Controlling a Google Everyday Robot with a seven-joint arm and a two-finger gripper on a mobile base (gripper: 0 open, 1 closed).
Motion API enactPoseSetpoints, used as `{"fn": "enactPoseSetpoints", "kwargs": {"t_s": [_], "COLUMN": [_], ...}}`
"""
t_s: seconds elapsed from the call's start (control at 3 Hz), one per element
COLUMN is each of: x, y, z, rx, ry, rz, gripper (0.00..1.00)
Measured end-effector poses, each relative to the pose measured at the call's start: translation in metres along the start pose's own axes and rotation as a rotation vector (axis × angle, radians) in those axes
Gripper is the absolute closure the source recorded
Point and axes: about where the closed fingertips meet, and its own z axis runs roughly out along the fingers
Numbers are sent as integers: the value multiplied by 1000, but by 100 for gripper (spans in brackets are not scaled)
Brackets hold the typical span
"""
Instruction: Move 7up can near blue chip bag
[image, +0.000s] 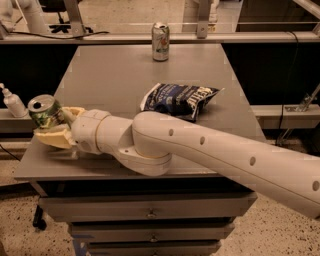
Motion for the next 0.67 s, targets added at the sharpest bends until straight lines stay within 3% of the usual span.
{"fn": "enactPoseSetpoints", "kwargs": {"t_s": [0.67], "x": [-4], "y": [-50], "z": [-78], "rx": [116], "ry": [55], "rz": [-44], "gripper": [100]}}
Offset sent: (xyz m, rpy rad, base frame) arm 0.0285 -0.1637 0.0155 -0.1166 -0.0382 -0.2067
